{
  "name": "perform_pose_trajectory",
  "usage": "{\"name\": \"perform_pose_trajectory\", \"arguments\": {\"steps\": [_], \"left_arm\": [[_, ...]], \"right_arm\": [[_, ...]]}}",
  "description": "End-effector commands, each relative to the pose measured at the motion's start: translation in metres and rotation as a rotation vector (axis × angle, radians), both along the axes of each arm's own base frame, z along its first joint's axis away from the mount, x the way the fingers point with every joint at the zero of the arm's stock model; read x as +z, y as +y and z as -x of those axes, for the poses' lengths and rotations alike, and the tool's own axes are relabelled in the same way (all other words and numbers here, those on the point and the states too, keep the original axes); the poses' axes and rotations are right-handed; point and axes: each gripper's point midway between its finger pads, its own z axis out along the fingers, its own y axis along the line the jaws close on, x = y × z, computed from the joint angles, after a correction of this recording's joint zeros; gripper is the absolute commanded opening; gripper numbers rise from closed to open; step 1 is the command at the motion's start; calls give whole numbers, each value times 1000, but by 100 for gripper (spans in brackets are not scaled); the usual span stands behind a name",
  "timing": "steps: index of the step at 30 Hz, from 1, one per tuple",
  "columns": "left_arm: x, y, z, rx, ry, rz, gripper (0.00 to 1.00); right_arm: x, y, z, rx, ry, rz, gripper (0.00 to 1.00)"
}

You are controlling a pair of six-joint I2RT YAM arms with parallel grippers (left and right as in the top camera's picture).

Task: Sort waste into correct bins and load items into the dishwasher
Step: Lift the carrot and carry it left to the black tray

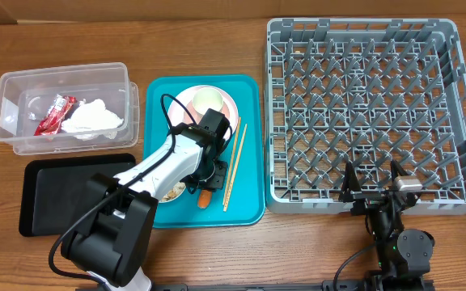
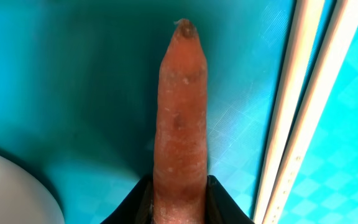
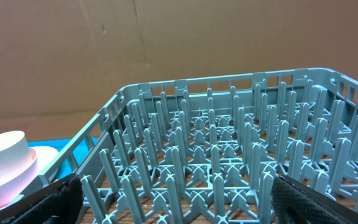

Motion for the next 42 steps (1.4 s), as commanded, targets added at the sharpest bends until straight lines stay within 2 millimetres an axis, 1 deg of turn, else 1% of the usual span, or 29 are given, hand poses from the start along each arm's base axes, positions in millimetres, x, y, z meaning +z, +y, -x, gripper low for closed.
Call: {"name": "perform_pose_trajectory", "arguments": {"steps": [1, 4, 7, 12, 13, 16, 18, 20, 22, 24, 25, 27, 29, 30, 32, 36, 39, 42], "left_arm": [[2, -2, 1, 7, 11, -1, 6], [12, -5, -5, 7, 3, 2, 4], [26, -10, -14, 7, -13, 11, 4], [58, -18, -32, 9, -46, 25, 4], [68, -18, -36, 13, -53, 27, 4], [88, -14, -46, 34, -73, 26, 4], [102, -3, -54, 94, -85, 4, 4], [118, 12, -61, 172, -94, -20, 4], [135, 32, -70, 253, -107, -32, 4], [146, 49, -77, 309, -121, -29, 4], [151, 61, -82, 355, -129, -27, 4], [157, 86, -88, 466, -132, -27, 4], [158, 115, -88, 604, -115, -35, 4], [157, 134, -85, 691, -97, -43, 4], [156, 165, -77, 834, -63, -57, 4], [155, 222, -61, 1064, -19, -65, 4], [155, 257, -47, 1204, 4, -69, 4], [154, 283, -33, 1333, 20, -72, 4]], "right_arm": [[-1, -1, 0, -5, -8, 0, 100], [-1, -1, 0, -5, -8, 0, 100], [-1, -1, 0, -5, -8, 0, 100], [-1, -1, 0, -5, -8, 0, 100], [-1, -1, 0, -5, -8, 0, 100], [-1, -1, 0, -5, -8, 0, 100], [-1, -1, 0, -5, -8, 0, 100], [-1, -1, 0, -5, -8, 0, 100], [-1, -1, 0, -5, -8, 0, 100], [-1, -1, 0, -5, -8, 0, 100], [-1, -1, 0, -5, -8, 0, 100], [-1, -1, 0, -5, -8, 0, 100], [-1, -1, 0, -5, -8, 0, 100], [-1, -1, 0, -5, -8, 0, 100], [-1, -1, 0, -5, -8, 0, 100], [-1, -1, 0, -5, -8, 0, 100], [-1, -1, 0, -5, -8, 0, 100], [-1, -1, 0, -5, -8, 0, 100]]}}
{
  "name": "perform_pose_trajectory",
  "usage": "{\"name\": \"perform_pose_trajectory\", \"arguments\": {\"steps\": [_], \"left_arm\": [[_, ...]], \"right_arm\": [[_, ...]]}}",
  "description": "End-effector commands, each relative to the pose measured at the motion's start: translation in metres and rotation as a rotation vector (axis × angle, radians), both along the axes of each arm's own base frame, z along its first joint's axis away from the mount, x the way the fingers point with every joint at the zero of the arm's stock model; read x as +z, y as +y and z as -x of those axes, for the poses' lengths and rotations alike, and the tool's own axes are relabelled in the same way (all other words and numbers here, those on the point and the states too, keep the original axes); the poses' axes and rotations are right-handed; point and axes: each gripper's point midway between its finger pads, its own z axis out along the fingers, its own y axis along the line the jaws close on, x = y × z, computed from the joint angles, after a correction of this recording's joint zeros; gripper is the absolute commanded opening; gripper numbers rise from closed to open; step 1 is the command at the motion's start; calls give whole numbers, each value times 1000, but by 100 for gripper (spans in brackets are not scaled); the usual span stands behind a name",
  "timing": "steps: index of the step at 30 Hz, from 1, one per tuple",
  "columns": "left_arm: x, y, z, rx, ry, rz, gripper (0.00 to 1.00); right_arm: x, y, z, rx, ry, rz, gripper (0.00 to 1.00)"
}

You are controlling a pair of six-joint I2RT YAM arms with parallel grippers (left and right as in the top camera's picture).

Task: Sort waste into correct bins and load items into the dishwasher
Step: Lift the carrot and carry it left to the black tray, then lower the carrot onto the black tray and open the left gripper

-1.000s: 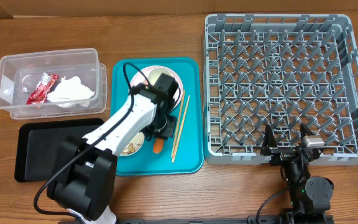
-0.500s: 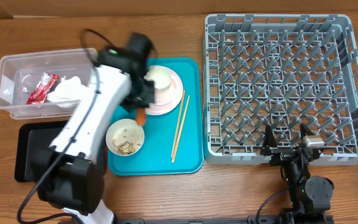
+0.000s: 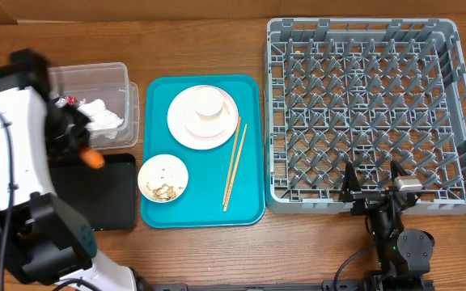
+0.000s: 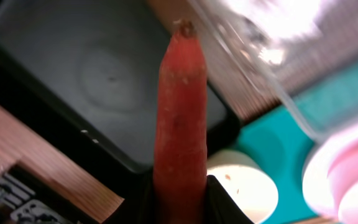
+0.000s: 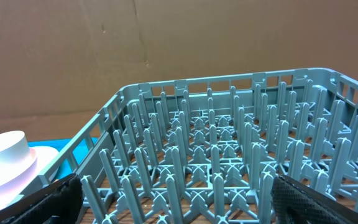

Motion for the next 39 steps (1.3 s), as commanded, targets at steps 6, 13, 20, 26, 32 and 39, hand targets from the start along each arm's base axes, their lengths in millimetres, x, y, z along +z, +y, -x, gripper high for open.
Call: {"name": "perform_pose_trajectory", "arguments": {"steps": [6, 13, 20, 26, 32, 39], "left_arm": [[-13, 52, 28, 365, 12, -2, 4], [-64, 56, 47, 472, 41, 60, 4], [-101, 54, 46, 503, -14, 114, 4], [-117, 63, 44, 488, -43, 60, 4], [-119, 67, 40, 485, -66, 51, 10], [-119, 69, 37, 480, -79, 45, 26]], "right_arm": [[-1, -1, 0, -5, -8, 0, 100], [-1, -1, 0, -5, -7, 0, 100], [-1, -1, 0, -5, -7, 0, 100], [-1, -1, 0, -5, -7, 0, 100], [-1, -1, 0, -5, -7, 0, 100], [-1, -1, 0, -5, -7, 0, 100]]}}
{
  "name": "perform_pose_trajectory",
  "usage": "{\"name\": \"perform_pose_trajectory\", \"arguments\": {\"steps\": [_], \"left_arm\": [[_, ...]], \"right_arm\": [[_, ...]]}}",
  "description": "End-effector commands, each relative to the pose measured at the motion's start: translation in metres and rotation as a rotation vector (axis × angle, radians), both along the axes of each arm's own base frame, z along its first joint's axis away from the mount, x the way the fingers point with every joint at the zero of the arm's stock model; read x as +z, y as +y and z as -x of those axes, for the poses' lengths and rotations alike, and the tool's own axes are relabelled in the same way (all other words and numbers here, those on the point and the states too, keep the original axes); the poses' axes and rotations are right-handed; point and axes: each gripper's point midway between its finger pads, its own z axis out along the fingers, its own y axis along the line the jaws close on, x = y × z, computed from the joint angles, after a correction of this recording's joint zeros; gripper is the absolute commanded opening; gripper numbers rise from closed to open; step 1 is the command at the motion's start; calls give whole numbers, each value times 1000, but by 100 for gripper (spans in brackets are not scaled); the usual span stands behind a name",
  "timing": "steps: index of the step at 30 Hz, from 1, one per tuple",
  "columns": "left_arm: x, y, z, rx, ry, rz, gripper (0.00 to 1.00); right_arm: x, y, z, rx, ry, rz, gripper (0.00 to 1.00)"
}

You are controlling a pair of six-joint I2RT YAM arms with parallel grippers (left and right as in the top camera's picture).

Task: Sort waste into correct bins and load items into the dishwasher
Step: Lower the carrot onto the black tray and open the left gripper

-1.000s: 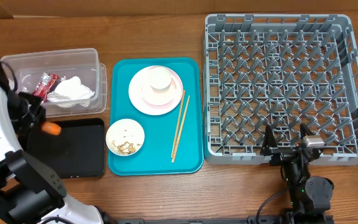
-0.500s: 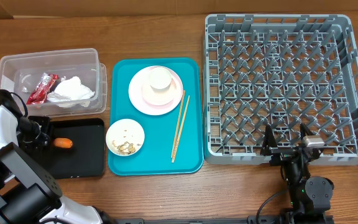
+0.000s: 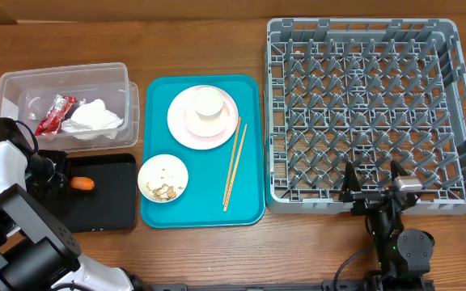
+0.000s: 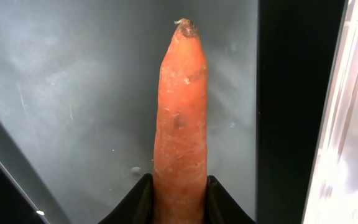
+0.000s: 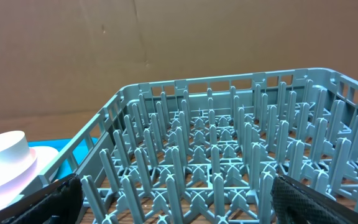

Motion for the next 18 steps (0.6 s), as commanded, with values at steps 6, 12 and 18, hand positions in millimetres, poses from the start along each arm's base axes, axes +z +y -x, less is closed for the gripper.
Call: {"name": "perform_pose_trajectory", "arguments": {"steps": [6, 12, 18], "left_arm": [[-1, 2, 2, 3, 2, -7, 45], [-1, 4, -1, 8, -10, -14, 41], [-1, 1, -2, 6, -17, 2, 36]], "right_arm": [[-1, -1, 0, -5, -7, 0, 100], [-1, -1, 0, -5, -7, 0, 100], [-1, -1, 0, -4, -7, 0, 100]]}}
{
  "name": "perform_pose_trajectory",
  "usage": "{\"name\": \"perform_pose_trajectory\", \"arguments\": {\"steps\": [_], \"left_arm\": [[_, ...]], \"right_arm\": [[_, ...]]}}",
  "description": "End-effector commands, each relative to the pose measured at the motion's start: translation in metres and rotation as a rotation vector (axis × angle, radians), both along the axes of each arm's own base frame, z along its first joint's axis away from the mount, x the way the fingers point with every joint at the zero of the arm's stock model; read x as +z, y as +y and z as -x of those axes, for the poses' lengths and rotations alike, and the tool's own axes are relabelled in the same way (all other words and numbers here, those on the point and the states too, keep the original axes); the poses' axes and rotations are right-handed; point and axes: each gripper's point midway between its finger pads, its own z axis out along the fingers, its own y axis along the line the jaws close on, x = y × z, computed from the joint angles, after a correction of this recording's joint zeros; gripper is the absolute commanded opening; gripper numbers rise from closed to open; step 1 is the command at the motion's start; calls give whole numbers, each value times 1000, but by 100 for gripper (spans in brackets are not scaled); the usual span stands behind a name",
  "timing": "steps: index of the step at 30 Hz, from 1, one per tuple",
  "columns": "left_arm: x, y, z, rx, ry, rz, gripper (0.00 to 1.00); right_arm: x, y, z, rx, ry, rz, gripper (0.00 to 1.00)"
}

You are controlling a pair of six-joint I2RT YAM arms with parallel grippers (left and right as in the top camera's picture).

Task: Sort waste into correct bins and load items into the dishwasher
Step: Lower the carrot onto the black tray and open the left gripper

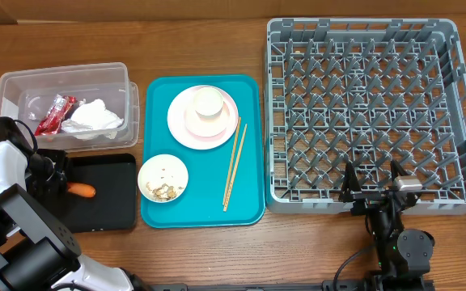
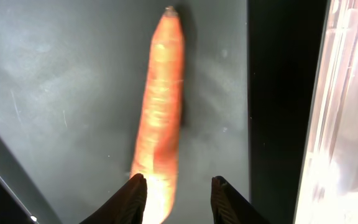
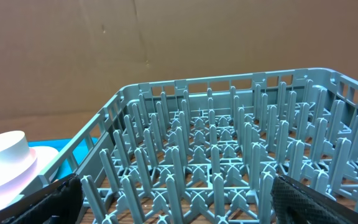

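An orange carrot [image 2: 160,112] lies loose in the black tray [image 1: 103,206], also seen from overhead as the carrot [image 1: 82,191]. My left gripper [image 2: 178,198] stands open just above its thick end; overhead it is the left gripper [image 1: 61,183] at the tray's left side. The teal tray [image 1: 249,194] carries a pink plate with a white cup [image 1: 207,103], a small bowl with food scraps [image 1: 163,178] and chopsticks [image 1: 235,162]. My right gripper [image 3: 179,199] rests open, facing the grey dish rack [image 1: 362,105].
A clear plastic bin [image 1: 63,105] behind the black tray holds a red wrapper [image 1: 53,113] and a crumpled white napkin [image 1: 94,117]. Its clear wall [image 2: 347,112] runs along the right of the left wrist view.
My left gripper has opened and let go of the carrot, which now lies slightly lower on the black tray floor. The right arm has not moved.
My left gripper was shut on the carrot on the teal tray beside the chopsticks. Then it held the carrot in the air over the black tray's edge. Then it held it low inside the black tray, and now the carrot lies there released.
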Motion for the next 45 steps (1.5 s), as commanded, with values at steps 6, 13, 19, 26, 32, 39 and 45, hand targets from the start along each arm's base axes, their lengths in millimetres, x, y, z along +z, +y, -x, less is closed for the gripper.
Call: {"name": "perform_pose_trajectory", "arguments": {"steps": [6, 13, 19, 26, 32, 39, 45], "left_arm": [[-2, -8, 12, -1, 39, 38, 6], [-2, -8, 18, -20, 68, 29, 4], [-2, -9, 28, -60, 114, 24, 4], [-1, 3, 53, -28, 236, -48, 4], [-3, 4, 59, -10, 264, -62, 4], [-26, -4, 70, -5, 276, -53, 4], [-36, -6, 62, -6, 218, -48, 4]], "right_arm": [[-1, -1, 0, -4, -8, 0, 100], [-1, -1, 0, -4, -8, 0, 100], [-1, -1, 0, -4, -8, 0, 100], [-1, -1, 0, -4, -8, 0, 100], [-1, -1, 0, -4, -8, 0, 100], [-1, -1, 0, -4, -8, 0, 100], [-1, -1, 0, -4, -8, 0, 100]]}}
